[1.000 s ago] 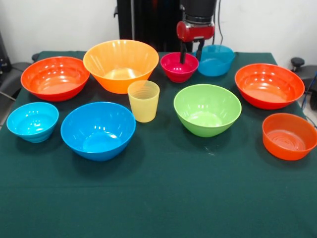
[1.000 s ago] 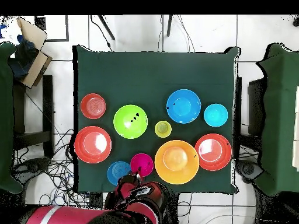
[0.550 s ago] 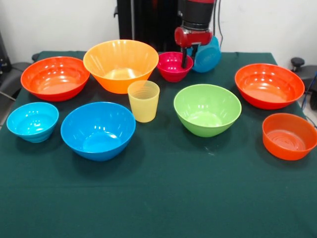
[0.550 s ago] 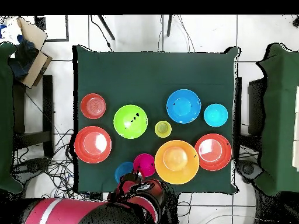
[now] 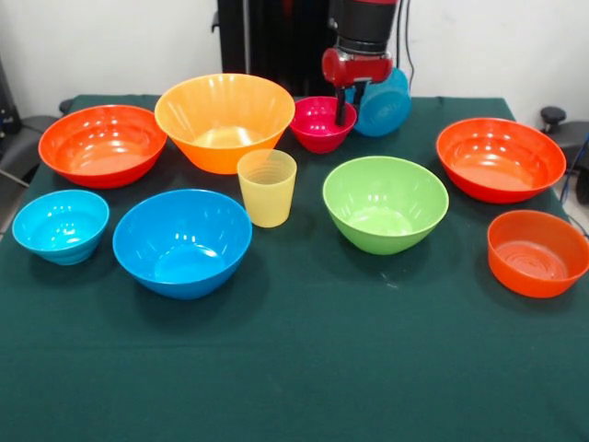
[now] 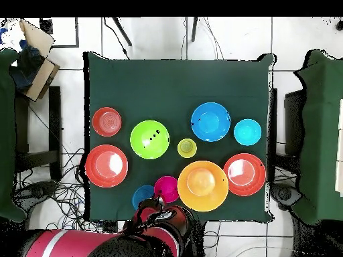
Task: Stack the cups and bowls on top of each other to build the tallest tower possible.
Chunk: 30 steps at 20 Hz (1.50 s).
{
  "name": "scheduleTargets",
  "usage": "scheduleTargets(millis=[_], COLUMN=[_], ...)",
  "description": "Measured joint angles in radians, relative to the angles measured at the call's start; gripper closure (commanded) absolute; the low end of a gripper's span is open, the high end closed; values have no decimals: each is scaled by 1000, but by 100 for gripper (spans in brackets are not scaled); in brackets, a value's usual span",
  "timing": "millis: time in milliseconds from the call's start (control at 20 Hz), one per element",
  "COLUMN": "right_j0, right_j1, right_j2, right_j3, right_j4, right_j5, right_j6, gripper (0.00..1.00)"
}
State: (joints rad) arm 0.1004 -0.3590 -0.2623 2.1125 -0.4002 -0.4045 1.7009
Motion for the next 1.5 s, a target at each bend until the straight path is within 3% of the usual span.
scheduleTargets(millis=[350,850,1150,1500], right_j0=[-25,-213,-263,-298], right_j1=[-48,-409,-524,-600], right_j2=[13,133,185,253], right_j3=[15,146,170,179], right_j4=[-2,-8,-9,-9], right_j5=[9,277,370,387], right_j6=[0,0,0,0], gripper=[100,100,100,100])
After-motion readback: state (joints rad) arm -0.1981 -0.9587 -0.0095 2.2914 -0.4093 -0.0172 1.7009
